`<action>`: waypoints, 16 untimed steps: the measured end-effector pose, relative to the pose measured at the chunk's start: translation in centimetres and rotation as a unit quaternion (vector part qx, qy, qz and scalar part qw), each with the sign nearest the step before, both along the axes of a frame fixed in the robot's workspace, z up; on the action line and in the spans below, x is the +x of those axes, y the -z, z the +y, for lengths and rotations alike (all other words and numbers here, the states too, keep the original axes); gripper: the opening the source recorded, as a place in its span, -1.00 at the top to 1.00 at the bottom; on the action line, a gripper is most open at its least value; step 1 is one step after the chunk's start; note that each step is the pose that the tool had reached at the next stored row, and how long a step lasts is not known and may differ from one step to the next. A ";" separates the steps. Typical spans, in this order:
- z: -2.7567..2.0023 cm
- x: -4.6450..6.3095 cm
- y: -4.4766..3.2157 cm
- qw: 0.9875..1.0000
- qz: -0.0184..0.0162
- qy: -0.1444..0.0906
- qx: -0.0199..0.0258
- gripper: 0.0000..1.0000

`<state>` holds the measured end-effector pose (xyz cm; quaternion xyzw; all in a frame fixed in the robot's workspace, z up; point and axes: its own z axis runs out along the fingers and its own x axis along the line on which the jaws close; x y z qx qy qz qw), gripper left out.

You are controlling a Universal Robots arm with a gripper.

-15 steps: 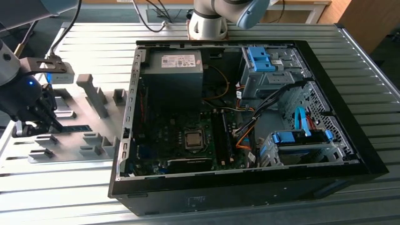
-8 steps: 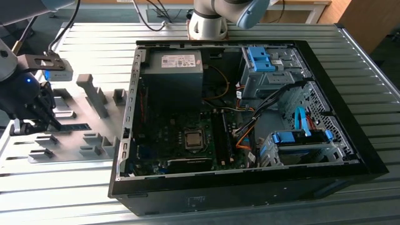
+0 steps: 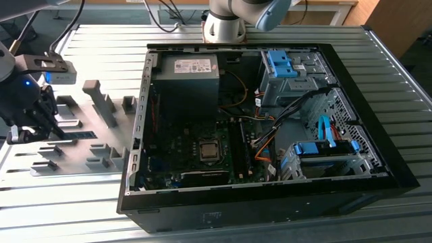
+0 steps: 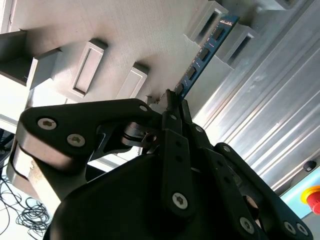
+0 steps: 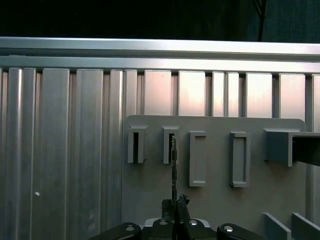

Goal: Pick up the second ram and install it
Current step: 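Pick up the second ram and move it above second insertion slot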

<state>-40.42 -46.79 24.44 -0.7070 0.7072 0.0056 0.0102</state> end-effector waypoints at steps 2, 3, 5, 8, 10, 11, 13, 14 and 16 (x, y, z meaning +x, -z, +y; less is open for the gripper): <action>0.00 0.0 -0.15 1.000 0.000 0.000 0.000 0.73; 0.00 0.0 -0.20 1.000 0.000 0.000 0.000 0.73; 0.00 0.0 -0.33 1.000 0.000 0.000 0.000 0.73; 0.00 0.0 -0.58 1.000 0.000 0.000 0.000 0.73; 0.00 0.0 -0.76 1.000 0.000 0.000 0.000 0.73; 0.00 0.0 -0.84 1.000 0.000 0.000 0.000 0.73; 0.00 0.0 -1.01 1.000 0.000 0.000 0.000 0.73; 0.00 0.0 -1.09 1.000 0.000 0.000 0.000 0.73; 0.00 0.0 -1.28 1.000 0.000 0.000 0.000 0.73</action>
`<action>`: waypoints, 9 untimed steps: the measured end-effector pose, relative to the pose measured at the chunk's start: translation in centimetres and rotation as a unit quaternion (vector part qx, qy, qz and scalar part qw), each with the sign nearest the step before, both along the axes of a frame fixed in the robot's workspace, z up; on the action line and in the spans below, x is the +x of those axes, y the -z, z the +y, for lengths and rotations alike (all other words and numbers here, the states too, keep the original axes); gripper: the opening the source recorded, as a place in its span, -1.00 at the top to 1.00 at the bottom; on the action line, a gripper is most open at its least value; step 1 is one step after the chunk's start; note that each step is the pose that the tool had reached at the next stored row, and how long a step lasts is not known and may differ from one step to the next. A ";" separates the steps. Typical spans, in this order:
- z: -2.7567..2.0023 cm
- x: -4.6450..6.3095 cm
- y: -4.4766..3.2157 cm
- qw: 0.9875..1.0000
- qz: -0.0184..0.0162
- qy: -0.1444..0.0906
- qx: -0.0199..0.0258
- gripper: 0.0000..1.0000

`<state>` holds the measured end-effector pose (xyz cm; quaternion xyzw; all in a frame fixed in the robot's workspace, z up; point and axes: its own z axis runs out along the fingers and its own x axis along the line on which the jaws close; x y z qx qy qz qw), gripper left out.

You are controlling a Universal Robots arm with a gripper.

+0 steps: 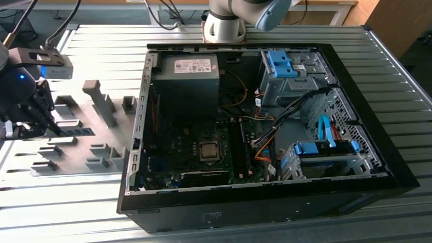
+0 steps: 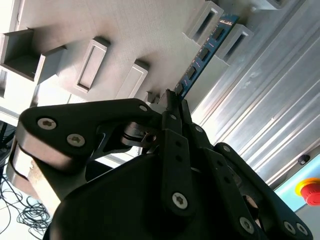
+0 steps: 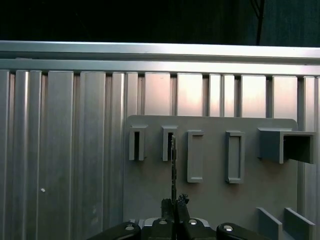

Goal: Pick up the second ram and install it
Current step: 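Pick up the second ram and move it above second insertion slot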

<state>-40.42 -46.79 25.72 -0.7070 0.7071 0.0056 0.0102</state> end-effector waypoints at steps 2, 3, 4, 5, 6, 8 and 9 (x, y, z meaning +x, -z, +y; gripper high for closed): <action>0.00 0.0 -0.17 1.000 0.000 0.000 0.000 0.73; 0.00 0.0 -0.25 1.000 0.000 0.000 0.000 0.73; 0.00 0.0 -0.31 1.000 0.000 0.000 0.000 0.73; 0.00 0.0 -0.36 1.000 0.000 0.000 0.000 0.73; 0.00 0.0 -0.42 1.000 0.000 0.000 0.000 0.73; 0.00 0.0 -0.57 1.000 0.000 0.000 0.000 0.73; 0.00 0.0 -0.65 1.000 0.000 0.000 0.000 0.73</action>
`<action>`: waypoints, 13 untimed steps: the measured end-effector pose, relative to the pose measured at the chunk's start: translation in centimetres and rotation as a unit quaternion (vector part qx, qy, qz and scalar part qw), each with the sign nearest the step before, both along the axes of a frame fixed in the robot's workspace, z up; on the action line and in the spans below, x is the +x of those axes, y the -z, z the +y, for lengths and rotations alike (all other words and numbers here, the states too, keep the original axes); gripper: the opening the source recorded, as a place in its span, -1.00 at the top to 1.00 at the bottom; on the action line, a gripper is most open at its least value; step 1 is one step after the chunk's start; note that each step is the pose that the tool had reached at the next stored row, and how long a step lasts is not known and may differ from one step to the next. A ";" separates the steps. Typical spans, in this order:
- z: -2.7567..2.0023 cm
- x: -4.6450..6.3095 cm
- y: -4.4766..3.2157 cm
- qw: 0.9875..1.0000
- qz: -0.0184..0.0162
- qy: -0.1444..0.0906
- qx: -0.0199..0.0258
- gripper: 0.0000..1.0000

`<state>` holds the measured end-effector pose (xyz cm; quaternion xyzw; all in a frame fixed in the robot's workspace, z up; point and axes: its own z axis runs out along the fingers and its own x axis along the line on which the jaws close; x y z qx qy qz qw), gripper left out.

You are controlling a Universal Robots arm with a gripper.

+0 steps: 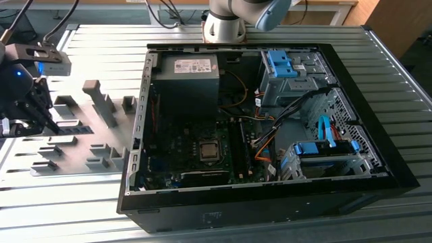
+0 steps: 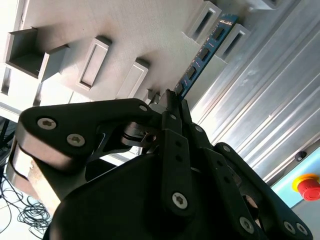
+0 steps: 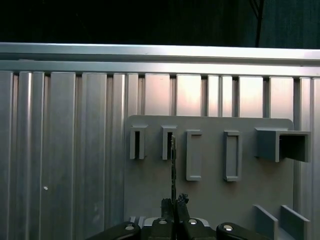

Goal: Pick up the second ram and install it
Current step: 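Pick up the second ram and move it above second insertion slot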

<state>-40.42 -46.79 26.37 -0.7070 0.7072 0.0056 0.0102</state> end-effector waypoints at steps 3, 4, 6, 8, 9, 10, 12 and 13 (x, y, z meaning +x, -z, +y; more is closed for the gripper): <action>0.00 0.0 -0.25 1.000 0.000 0.000 0.000 0.73; 0.00 0.0 -0.33 1.000 0.000 0.000 0.000 0.73; 0.00 0.0 -0.54 1.000 0.000 0.000 0.000 0.73; 0.00 0.0 -0.76 1.000 0.000 0.000 0.000 0.73; 0.00 0.0 -0.85 1.000 0.000 0.000 0.000 0.73; 0.00 0.0 -0.93 1.000 0.000 0.000 0.000 0.73; 0.00 0.0 -1.13 1.000 0.000 0.000 0.000 0.73; 0.00 0.0 -1.22 1.000 0.000 0.000 0.000 0.73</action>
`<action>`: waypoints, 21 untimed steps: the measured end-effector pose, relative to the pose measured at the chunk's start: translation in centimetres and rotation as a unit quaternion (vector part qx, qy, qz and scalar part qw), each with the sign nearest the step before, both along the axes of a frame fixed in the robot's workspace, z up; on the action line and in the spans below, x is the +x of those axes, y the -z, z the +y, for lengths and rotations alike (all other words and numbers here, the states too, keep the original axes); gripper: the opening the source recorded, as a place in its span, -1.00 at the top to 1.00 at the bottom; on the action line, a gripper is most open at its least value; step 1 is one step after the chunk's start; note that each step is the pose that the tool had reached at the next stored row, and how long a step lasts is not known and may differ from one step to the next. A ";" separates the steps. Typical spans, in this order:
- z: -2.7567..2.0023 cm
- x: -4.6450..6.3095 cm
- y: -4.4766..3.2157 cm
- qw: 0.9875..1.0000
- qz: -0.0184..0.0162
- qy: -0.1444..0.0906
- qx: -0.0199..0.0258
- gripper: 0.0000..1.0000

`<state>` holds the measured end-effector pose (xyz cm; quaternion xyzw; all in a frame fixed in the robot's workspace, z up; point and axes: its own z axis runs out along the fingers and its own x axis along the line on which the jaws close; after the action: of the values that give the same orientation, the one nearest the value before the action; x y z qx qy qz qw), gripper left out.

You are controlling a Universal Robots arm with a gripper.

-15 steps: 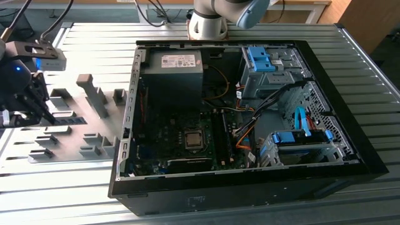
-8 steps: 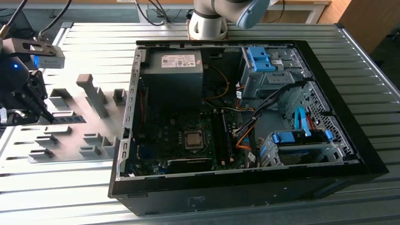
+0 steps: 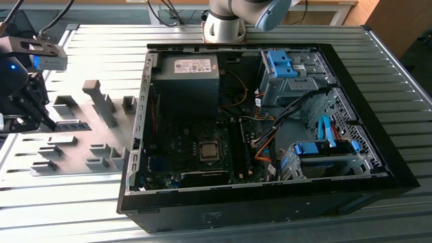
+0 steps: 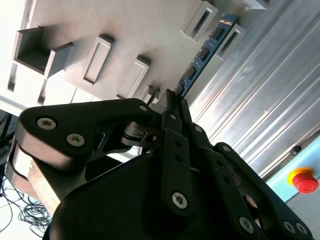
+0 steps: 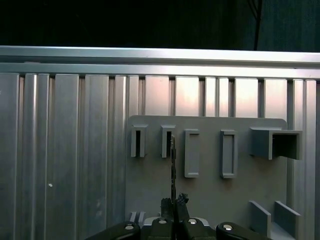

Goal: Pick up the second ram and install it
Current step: 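Pick up the second ram and move it above second insertion slot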

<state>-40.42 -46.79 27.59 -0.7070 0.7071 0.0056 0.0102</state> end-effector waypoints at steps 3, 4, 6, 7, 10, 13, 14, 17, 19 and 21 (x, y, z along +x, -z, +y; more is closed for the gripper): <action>0.00 0.0 -0.27 1.000 0.000 0.000 0.000 0.73; 0.00 0.0 -0.38 1.000 0.000 0.000 0.000 0.73; 0.00 0.0 -0.62 1.000 0.000 0.000 0.000 0.73; 0.01 0.0 -0.70 1.000 0.000 0.000 0.000 0.73; 0.02 0.0 -0.93 1.000 0.000 0.000 0.000 0.73; 0.02 0.0 -1.35 1.000 0.000 0.000 0.000 0.73; 0.02 0.0 -1.46 1.000 0.000 0.000 0.000 0.73; 0.02 0.0 -1.80 1.000 0.000 0.000 0.000 0.73; 0.02 0.0 -2.07 1.000 0.000 0.000 0.000 0.73; 0.02 0.0 -2.34 1.000 0.000 0.000 0.000 0.73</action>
<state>-40.42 -46.77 29.93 -0.7070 0.7071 0.0056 0.0102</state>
